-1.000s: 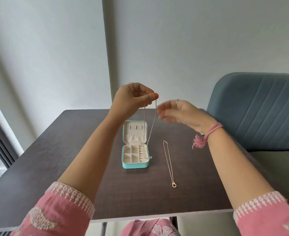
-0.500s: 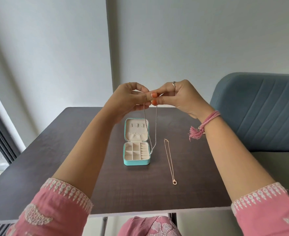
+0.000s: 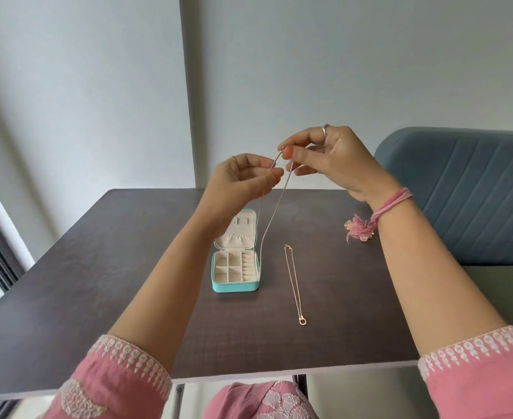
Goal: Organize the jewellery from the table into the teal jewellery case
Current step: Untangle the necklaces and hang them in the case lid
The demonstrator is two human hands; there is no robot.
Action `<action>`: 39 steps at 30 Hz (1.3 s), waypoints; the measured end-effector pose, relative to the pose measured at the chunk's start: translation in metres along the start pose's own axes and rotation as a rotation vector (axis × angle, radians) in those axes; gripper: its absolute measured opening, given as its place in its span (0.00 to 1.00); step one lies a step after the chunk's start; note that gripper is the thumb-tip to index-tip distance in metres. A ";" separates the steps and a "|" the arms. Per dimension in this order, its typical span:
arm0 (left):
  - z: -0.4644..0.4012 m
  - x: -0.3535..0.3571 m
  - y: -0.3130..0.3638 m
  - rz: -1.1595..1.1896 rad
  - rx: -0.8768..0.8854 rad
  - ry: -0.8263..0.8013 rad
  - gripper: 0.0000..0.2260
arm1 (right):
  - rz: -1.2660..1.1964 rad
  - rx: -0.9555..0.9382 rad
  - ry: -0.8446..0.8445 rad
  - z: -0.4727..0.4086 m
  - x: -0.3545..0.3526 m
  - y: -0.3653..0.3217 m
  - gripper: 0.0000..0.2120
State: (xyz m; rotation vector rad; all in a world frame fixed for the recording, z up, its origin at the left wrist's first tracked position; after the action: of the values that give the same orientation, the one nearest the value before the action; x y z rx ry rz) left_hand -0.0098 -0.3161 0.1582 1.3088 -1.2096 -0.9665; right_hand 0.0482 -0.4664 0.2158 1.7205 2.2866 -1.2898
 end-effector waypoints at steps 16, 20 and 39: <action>0.019 0.058 -0.134 0.177 -0.304 -0.034 0.05 | -0.100 0.060 0.137 0.004 -0.037 -0.004 0.05; 0.032 0.066 -0.154 0.348 -0.374 0.009 0.03 | -0.151 0.094 0.215 0.009 -0.050 0.008 0.05; 0.088 0.100 -0.197 -0.138 -0.369 0.190 0.04 | 0.064 0.592 0.255 0.082 -0.025 0.199 0.08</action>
State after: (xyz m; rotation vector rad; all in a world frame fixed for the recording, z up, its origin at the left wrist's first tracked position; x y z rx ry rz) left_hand -0.0552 -0.4437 -0.0379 1.1667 -0.7605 -1.0783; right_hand 0.1804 -0.5233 0.0535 2.2134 2.0636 -1.9841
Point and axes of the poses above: each hand's wrist, its own z-axis away from the middle knuckle, its own x-axis out of the palm, y = z × x, the point moved 4 cm from there along -z, towards the middle knuckle, and after that the axes turned 14 degrees about -x, right-handed, at the moved point
